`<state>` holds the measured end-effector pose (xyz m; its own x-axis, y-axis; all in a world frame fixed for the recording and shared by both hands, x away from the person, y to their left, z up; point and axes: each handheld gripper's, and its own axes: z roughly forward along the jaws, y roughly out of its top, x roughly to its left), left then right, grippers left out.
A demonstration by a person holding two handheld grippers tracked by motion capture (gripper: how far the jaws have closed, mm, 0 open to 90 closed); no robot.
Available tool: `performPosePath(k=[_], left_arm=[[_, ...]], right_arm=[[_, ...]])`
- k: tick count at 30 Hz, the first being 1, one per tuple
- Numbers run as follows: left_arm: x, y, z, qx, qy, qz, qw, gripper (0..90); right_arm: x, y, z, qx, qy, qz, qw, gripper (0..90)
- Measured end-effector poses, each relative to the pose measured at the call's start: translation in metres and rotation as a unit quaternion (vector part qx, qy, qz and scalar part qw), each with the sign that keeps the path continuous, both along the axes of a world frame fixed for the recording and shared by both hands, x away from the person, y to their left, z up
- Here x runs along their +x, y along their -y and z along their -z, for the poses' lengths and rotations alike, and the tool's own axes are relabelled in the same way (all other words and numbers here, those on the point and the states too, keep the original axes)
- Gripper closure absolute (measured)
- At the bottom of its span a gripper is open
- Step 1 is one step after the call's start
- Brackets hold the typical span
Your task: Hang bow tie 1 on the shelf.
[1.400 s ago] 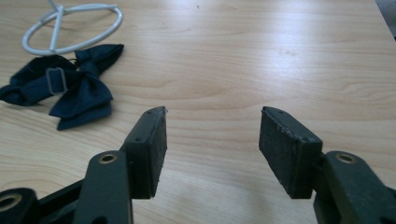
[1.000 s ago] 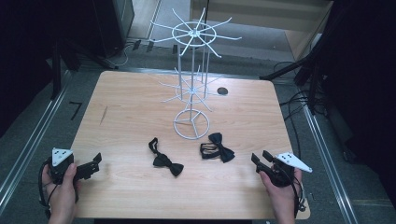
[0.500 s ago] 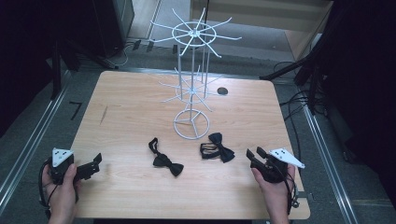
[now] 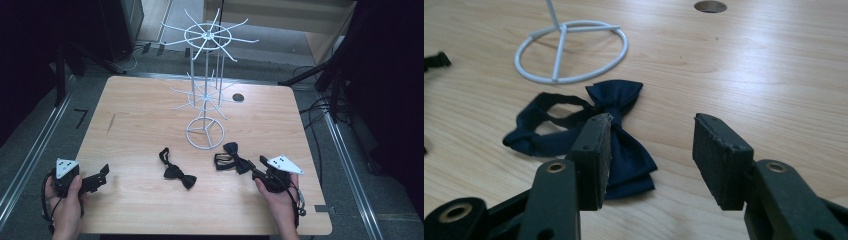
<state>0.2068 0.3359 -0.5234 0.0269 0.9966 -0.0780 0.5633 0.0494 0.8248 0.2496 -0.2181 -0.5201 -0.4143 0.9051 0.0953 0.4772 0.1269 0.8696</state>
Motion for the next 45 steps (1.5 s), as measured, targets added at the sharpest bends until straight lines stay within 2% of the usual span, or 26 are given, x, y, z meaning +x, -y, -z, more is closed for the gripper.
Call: performPosePath(k=[2,13,18,20,22,23,27,30,38,42,45], left_arm=[[0.000,0.000,0.000,0.000,-0.001,0.001,1.0000,0.0],[0.000,0.000,0.000,0.000,-0.001,0.002,1.0000,0.0],[0.000,0.000,0.000,0.000,0.000,0.003,1.0000,0.0],[0.000,0.000,0.000,-0.003,-0.002,0.004,1.0000,0.0],[0.000,0.000,0.000,-0.003,-0.003,0.008,1.0000,0.0],[0.000,0.001,0.000,-0.002,-0.004,0.010,0.9999,0.0],[0.000,0.001,0.000,-0.002,-0.004,0.009,0.9999,0.0],[0.000,0.001,0.000,-0.002,-0.004,0.010,0.9999,0.0],[0.000,0.001,0.000,-0.004,-0.006,0.008,0.9999,0.0],[0.000,0.000,0.000,-0.004,-0.008,0.008,0.9999,0.0],[0.000,0.000,0.000,-0.006,-0.007,0.009,0.9999,0.0]], right_arm=[[0.003,-0.003,0.002,0.017,-0.003,-0.002,0.9999,50.6],[0.018,-0.015,0.005,0.029,0.005,0.003,0.9996,47.2],[0.028,-0.019,0.007,0.048,-0.009,0.003,0.9988,46.6],[0.032,-0.021,0.009,0.054,-0.018,-0.004,0.9984,50.5],[0.036,-0.023,0.011,0.042,-0.037,-0.012,0.9983,52.9],[0.037,-0.025,0.011,0.037,-0.038,-0.015,0.9985,54.1],[0.042,-0.033,0.010,0.041,-0.041,-0.018,0.9981,56.1],[0.045,-0.039,0.014,0.025,-0.043,-0.015,0.9986,57.8],[0.047,-0.041,0.022,0.009,-0.087,-0.017,0.9960,62.9],[0.043,-0.048,0.025,-0.015,-0.090,-0.029,0.9954,69.3],[0.041,-0.051,0.026,-0.027,-0.077,-0.037,0.9960,73.7]])
